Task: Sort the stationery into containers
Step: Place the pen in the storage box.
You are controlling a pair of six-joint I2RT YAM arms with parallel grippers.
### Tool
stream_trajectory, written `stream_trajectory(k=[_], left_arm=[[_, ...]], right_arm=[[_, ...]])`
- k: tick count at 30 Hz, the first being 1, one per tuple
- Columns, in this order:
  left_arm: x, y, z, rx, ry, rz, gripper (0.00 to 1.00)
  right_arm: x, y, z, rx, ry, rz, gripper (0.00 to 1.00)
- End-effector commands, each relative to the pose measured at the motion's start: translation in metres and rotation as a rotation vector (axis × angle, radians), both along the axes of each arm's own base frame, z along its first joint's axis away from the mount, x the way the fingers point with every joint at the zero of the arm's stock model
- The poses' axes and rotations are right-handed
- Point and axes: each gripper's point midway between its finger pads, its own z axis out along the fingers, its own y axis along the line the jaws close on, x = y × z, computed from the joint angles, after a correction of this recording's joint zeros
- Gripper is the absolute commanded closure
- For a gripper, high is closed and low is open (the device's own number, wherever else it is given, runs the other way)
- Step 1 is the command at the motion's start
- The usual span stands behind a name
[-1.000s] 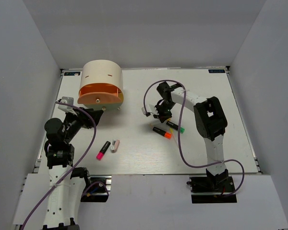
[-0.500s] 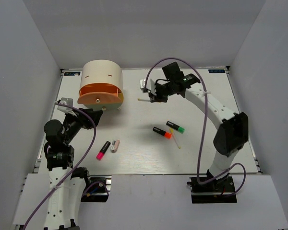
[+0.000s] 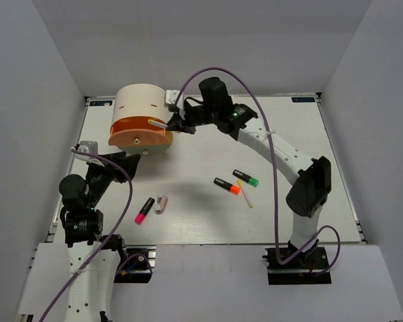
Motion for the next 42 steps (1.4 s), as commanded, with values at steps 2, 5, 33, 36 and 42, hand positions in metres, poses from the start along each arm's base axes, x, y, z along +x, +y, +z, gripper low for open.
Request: stream_trajectory(k=[2, 5, 33, 36, 42], left_arm=[[-0.001, 0.008, 0.005, 0.006, -0.027, 0.047, 0.29], [0.000, 0.009, 0.005, 0.005, -0.027, 0.059, 0.29], [0.000, 0.009, 0.005, 0.005, -0.027, 0.059, 0.29], [-0.001, 0.008, 0.005, 0.006, -0.027, 0.050, 0.29], [-0.001, 0.004, 0.001, 0.007, -0.018, 0.019, 0.29]], right_arm=[[0.000, 0.041, 0.036, 0.100, -0.053, 0.021, 1.00], [-0.001, 0.052, 0.050, 0.116, -0.111, 0.023, 1.00], [0.030, 0.098, 0.016, 0.118, -0.169, -0.018, 0.56], [0.032, 0.094, 0.028, 0.130, -0.178, -0.037, 0.56], [0.032, 0.079, 0.050, 0.144, -0.203, -0.074, 0.56]])
